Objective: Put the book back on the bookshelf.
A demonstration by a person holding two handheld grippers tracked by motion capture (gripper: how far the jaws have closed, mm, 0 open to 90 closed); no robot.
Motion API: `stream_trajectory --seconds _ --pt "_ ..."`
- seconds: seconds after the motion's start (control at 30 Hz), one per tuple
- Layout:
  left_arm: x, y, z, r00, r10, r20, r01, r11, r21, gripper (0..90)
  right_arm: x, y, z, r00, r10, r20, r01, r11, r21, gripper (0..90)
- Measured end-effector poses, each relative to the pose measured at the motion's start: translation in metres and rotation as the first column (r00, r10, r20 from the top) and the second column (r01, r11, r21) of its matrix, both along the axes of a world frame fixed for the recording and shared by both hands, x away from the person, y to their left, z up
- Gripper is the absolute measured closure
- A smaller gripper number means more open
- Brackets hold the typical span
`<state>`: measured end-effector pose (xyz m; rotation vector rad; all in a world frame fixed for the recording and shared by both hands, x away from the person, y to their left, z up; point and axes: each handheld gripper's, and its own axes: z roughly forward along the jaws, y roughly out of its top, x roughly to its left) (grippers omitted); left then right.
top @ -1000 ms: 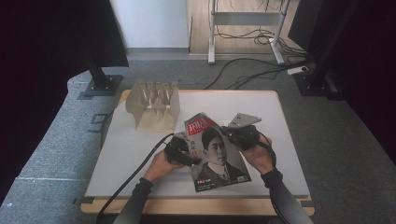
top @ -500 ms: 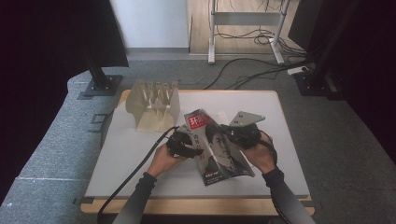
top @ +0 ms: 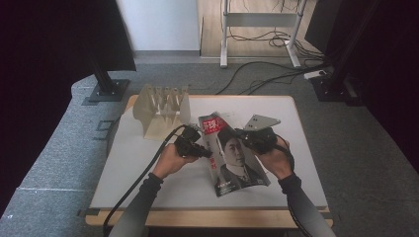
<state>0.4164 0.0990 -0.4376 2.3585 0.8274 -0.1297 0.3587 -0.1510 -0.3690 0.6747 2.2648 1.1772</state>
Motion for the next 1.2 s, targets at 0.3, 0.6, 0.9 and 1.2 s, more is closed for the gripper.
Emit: stream_trajectory --seconds 0.3,0.6,0.9,1.2 --pt "-0.004 0.001 0.049 0.9725 0.032 0.231 -0.047 0.9971 0.06 82.9 0.005 -0.01 0.012 0.9985 -0.032 0.045 0.03 0.9991 0.031 87.1" --pt "-0.02 0.004 0.051 0.9416 -0.005 0.337 -0.025 0.9963 0.083 84.0 0.011 -0.027 0.002 0.9965 -0.083 0.004 0.082 0.9935 0.078 86.9" --pt "-0.038 0.007 0.053 0.9376 -0.033 0.346 0.007 0.9972 0.074 85.3 0.003 -0.049 -0.004 0.9931 -0.11 -0.04 0.113 0.9891 0.094 86.9" --pt "-0.063 0.009 0.054 0.9221 -0.091 0.376 0.067 0.9949 0.074 84.0 -0.017 -0.069 -0.007 0.994 -0.092 -0.058 0.098 0.9891 0.109 87.0"
